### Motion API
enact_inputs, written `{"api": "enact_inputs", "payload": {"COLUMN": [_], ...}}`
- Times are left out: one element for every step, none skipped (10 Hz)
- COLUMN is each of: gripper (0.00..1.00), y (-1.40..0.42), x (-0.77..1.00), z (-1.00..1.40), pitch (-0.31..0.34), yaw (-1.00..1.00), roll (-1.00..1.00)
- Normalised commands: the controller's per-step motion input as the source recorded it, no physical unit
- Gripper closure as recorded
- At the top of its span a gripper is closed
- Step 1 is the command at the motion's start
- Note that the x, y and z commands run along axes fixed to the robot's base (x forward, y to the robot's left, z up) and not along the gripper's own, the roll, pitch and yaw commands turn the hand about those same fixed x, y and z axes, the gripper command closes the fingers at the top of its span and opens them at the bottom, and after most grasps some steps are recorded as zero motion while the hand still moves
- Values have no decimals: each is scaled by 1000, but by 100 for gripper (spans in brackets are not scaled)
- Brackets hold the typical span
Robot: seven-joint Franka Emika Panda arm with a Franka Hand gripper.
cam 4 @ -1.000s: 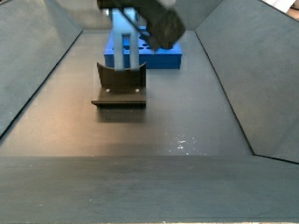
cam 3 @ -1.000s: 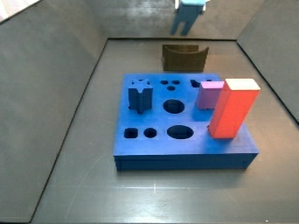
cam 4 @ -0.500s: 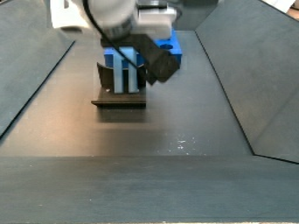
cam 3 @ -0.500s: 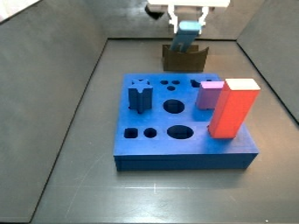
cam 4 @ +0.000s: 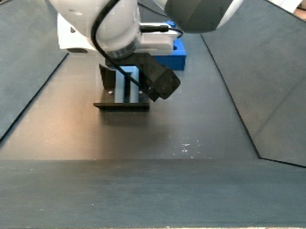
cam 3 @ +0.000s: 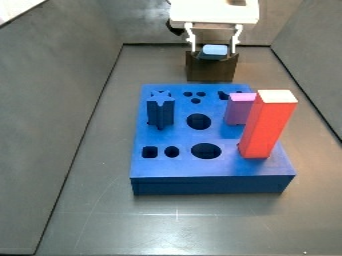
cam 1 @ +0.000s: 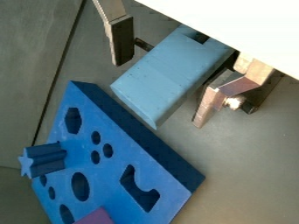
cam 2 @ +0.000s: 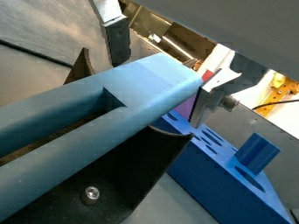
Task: Pick up the square-circle object. Move up. Place the square-circle object on the fixture. Regrasp the square-circle object. Rotate the square-circle object. Move to above the board. Insert the square-circle object.
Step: Regrasp the square-circle object.
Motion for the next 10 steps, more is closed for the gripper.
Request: {"api": "enact_inputs", "payload": {"gripper": [0,0,0,0,0,0,0,0,0,0], "y": [3,5,3,5,6,11,12,13,0,-4], "x": [-3,-19,-22,-24,-26,-23,-19,-15,-1000,-1000], "z": [1000,1000,1000,1000,988,694,574,332,0,-61], "pitch": [33,53,77,94,102,120,120,112,-3,-56], "yaw": [44,43,29,16,7,-20,-29,-50,-33,-42], "roll": [38,47,58,62,60,56,53,43,-13,-32]}}
